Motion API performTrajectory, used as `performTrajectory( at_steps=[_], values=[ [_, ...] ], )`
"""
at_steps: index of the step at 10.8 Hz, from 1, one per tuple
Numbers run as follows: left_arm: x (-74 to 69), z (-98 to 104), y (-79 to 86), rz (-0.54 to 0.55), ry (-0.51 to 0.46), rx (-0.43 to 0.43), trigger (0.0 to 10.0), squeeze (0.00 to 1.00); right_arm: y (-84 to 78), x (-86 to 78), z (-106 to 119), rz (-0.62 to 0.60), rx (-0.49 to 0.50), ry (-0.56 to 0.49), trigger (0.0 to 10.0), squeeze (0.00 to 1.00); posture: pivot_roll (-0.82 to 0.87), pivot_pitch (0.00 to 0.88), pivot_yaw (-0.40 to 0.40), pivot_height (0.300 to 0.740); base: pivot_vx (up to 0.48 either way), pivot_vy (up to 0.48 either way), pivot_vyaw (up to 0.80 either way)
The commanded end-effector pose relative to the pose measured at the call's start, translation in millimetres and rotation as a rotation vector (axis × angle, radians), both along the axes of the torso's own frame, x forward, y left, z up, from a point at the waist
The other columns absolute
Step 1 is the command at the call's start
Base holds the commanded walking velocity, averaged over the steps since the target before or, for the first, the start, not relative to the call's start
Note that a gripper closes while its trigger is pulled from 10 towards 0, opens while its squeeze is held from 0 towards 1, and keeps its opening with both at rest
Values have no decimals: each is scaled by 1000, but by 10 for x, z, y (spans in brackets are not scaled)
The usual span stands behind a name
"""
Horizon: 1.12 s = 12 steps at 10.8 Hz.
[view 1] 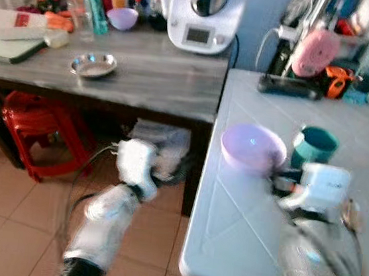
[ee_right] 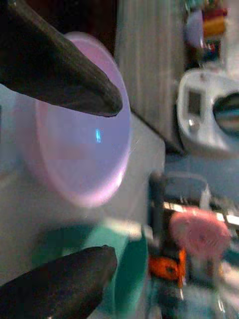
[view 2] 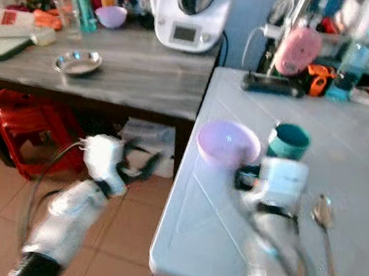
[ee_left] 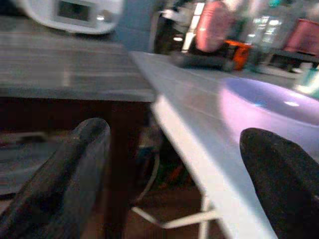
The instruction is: Setting the table
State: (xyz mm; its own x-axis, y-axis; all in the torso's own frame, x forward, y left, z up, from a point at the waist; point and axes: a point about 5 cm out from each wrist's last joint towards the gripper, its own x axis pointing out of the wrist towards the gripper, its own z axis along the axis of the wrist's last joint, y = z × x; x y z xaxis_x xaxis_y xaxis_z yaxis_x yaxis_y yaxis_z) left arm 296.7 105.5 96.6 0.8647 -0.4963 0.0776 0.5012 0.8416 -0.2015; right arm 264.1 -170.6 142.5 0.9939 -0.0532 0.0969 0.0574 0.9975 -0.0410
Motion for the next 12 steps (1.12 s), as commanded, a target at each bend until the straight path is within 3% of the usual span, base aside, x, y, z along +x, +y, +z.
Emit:
performTrajectory(
  at_steps=[1, 3, 4, 8, 12],
  values=[
    [0, 43, -73, -27, -14, -7, 10000, 0, -36, 4, 39, -3, -19, -14, 10000, 0, -56, 62, 36, 740, 0, 0, 0],
    [-11, 43, -43, -39, -14, 1, 10000, 0, 7, 38, 103, 31, -46, -36, 10000, 0, -57, 70, 33, 740, 0, 0, 0],
    [-82, 35, -40, -117, -22, 27, 10000, 0, 51, 53, 148, 69, -74, -47, 10000, 0, -50, 89, 31, 740, 0, 0, 0],
    [-240, 107, -151, -282, -62, 2, 10000, 0, 103, 99, 244, 202, -211, -55, 10000, 0, -66, 96, 12, 740, 0, 0, 0],
    [-232, 153, -224, -343, -70, 13, 10000, 0, 161, 227, 157, 443, -376, 77, 10000, 0, -74, 90, 18, 740, 0, 0, 0]
  ],
)
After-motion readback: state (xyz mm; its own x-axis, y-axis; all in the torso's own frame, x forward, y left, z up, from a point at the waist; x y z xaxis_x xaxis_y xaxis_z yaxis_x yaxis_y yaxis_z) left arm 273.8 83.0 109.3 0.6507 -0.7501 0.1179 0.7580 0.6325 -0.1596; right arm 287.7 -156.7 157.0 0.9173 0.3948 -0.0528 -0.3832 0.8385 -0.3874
